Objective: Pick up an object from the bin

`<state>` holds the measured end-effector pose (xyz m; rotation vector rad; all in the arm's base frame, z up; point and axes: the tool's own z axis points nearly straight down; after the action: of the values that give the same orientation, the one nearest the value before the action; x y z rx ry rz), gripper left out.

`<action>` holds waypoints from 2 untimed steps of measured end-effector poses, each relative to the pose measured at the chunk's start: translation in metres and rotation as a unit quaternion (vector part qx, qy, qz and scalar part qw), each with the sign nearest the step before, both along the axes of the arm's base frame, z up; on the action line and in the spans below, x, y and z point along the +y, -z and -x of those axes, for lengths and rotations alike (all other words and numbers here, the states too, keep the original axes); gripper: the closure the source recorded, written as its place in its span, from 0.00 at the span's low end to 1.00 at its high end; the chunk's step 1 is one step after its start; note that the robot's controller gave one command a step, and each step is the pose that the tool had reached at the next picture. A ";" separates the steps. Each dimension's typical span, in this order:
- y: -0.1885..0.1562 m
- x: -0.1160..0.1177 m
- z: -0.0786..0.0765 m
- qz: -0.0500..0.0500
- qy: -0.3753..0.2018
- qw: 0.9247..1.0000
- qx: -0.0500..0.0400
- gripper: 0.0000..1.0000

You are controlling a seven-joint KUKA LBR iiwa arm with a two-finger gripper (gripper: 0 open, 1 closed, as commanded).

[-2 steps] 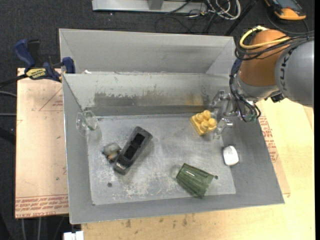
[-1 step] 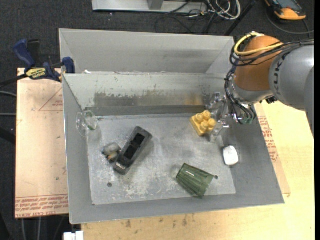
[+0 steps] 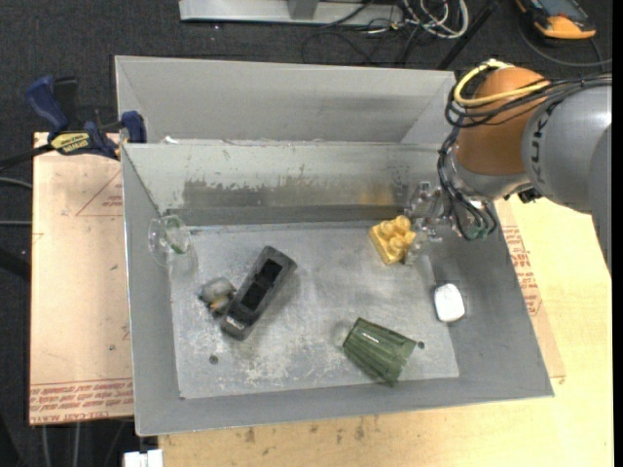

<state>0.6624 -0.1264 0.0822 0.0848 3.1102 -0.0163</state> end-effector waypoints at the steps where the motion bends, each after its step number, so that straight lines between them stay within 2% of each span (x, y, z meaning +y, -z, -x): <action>1: 0.000 0.000 0.000 0.000 0.000 1.000 0.000 1.00; 2: -0.028 0.001 -0.002 -0.005 0.000 1.000 0.011 1.00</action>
Offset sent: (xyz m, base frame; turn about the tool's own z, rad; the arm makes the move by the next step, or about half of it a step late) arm -0.0001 0.0000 0.0268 0.0001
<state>0.6641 -0.1259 0.1105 0.0862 3.1335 -0.0004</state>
